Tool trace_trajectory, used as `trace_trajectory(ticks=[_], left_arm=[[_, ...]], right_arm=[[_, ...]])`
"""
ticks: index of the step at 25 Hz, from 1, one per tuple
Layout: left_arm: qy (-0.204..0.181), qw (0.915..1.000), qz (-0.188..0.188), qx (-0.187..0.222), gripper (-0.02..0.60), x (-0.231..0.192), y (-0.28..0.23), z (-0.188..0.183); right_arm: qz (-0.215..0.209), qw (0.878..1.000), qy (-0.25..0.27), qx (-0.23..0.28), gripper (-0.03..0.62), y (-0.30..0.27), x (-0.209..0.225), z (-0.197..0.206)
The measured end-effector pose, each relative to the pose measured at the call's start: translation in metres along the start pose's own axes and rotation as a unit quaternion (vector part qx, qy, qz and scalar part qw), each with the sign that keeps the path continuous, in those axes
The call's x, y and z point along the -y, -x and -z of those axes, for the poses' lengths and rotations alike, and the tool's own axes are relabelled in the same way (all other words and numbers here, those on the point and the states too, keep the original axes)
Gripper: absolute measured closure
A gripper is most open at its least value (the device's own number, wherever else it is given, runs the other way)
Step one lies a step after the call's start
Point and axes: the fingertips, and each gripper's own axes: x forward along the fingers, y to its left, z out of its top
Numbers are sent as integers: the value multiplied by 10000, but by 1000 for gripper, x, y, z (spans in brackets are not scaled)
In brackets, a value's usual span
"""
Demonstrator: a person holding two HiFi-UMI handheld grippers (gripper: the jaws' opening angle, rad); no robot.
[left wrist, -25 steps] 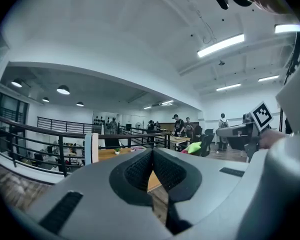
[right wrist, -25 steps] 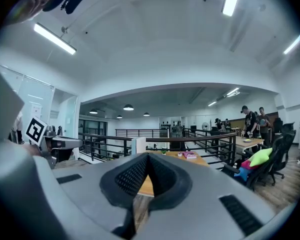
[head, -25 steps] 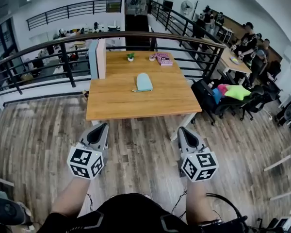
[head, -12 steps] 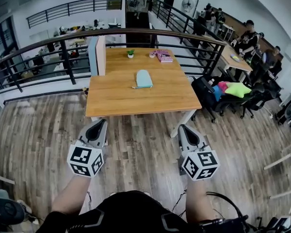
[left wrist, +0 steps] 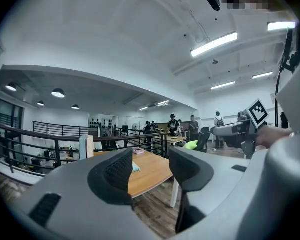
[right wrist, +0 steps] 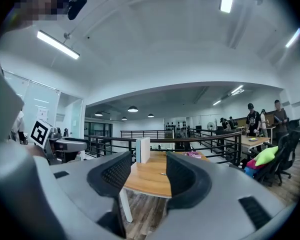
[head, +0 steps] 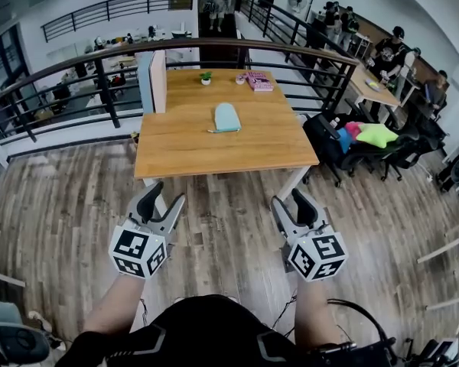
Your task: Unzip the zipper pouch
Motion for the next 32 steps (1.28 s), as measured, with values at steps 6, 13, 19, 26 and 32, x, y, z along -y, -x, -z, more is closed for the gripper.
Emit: trace_trajectory(ticks=[6,13,19,26,32], left_arm=[[-16,9998,-71,202,322,3,0,-3],[-16,9999,-112,43,322,19,-15,6],[-126,9998,-143,42,322,41,-40,4],[-293,9994,-180,65,322,58,-71,-5],[-314,9993,-142,160,322,41,-112,-9]], right_arm=[[-28,10000,-67,-16,341,2,7,6],[-162,9998,-113,-57,327,8,19,15],[-206,9997,-103,11,326,19,51,15],[-311,9994,-134,2,327,7,85,22],[-311,9995,-40,6,327,-27,102,20]])
